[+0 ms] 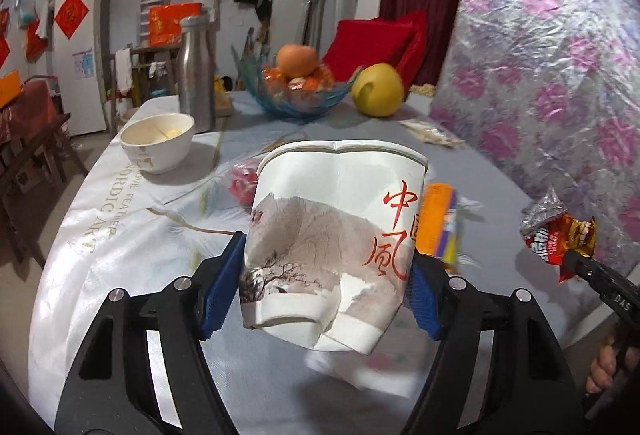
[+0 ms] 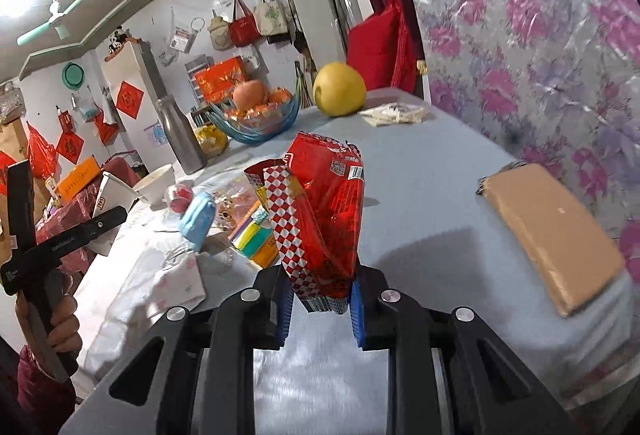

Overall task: Collect trash
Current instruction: 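Carry the wrapper and cup to the wastebasket and open both tools, then return both tools to the table toward the mask and snack box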

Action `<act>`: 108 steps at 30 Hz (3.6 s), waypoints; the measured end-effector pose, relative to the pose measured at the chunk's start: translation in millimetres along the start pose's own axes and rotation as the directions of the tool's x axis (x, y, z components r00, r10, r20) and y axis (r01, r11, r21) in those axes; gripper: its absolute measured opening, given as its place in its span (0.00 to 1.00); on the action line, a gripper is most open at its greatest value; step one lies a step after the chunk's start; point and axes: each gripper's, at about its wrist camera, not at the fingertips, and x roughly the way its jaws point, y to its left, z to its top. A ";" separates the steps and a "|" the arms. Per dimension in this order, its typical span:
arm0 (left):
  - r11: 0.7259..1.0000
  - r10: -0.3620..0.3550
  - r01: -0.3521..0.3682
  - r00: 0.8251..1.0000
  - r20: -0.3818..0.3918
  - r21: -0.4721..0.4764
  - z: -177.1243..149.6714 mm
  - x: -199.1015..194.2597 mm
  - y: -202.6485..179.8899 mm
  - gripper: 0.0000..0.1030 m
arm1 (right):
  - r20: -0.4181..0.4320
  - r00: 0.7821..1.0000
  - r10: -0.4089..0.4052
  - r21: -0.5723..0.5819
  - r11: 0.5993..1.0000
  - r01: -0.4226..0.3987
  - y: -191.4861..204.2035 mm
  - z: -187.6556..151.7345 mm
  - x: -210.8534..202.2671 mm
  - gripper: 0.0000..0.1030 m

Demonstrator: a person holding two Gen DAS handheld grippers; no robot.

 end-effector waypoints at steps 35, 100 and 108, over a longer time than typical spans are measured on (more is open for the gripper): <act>0.715 -0.359 0.552 0.817 -0.451 0.430 -146.2 10.1 -379.3 0.69 | -0.483 0.865 -0.140 0.330 0.885 0.327 -275.3 -226.2 -133.4 0.49; 0.922 -0.175 0.228 0.966 -0.188 0.313 -106.0 -23.8 -221.1 0.93 | -0.184 0.967 -0.178 -0.022 0.984 0.177 -96.0 -75.2 -144.6 0.85; 0.962 -0.121 0.158 0.978 -0.169 0.223 -97.5 -19.3 -158.8 0.93 | -0.181 0.981 -0.071 -0.032 0.997 0.067 -47.3 -52.9 -107.1 0.86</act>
